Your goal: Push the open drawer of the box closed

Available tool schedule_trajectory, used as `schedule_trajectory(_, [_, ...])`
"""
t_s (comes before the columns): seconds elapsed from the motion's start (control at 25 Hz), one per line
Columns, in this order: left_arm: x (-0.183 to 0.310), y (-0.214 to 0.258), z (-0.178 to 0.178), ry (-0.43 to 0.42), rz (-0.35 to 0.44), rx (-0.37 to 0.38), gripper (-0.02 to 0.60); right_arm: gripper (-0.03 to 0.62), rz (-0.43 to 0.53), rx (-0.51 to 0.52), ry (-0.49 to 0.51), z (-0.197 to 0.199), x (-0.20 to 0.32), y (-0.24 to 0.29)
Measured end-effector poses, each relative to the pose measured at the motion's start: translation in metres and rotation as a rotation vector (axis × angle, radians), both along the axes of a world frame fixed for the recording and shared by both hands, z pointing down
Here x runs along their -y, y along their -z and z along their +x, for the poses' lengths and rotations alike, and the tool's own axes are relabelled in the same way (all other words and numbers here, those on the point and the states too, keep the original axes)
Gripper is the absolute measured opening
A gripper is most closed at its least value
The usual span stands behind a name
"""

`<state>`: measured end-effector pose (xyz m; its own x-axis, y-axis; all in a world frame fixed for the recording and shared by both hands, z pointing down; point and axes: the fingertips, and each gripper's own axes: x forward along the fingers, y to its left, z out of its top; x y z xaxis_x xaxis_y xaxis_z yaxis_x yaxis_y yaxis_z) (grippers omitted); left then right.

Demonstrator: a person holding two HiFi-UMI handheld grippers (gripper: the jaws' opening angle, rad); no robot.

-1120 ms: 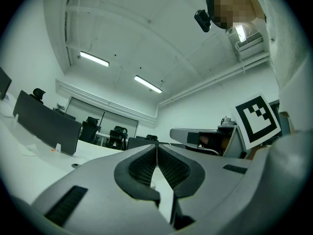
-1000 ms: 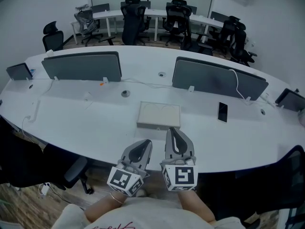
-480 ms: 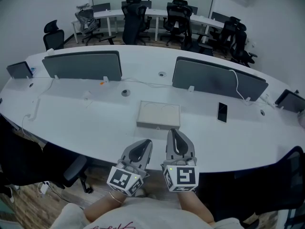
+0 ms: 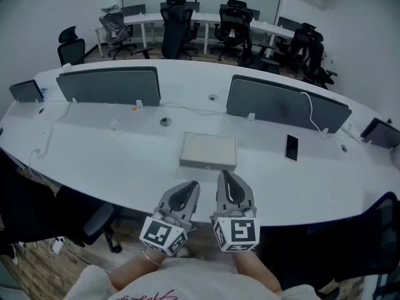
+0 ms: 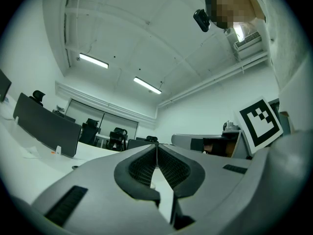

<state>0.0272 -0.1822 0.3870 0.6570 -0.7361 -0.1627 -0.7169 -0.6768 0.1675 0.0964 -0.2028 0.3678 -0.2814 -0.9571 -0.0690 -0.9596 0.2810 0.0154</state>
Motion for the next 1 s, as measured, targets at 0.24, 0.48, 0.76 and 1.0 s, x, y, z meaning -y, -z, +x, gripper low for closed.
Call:
schedule_trajectory(0.24, [0.000, 0.000, 0.000, 0.003, -0.002, -0.001, 0.019, 0.018, -0.010, -0.014, 0.007, -0.002, -0.002, -0.006])
schedule_trajectory(0.48, [-0.001, 0.000, 0.000, 0.001, 0.000, 0.002, 0.019, 0.017, -0.020, -0.003, 0.010, -0.001, -0.003, -0.010])
schedule_trajectory(0.76, [-0.003, 0.001, 0.000, 0.001, 0.000, -0.001, 0.020, 0.017, -0.032, -0.004, 0.019, -0.003, -0.006, -0.012])
schedule_trajectory(1.0, [-0.005, 0.000, -0.001, -0.003, 0.007, -0.004, 0.019, 0.017, -0.034, -0.003, 0.019, -0.004, -0.009, -0.015])
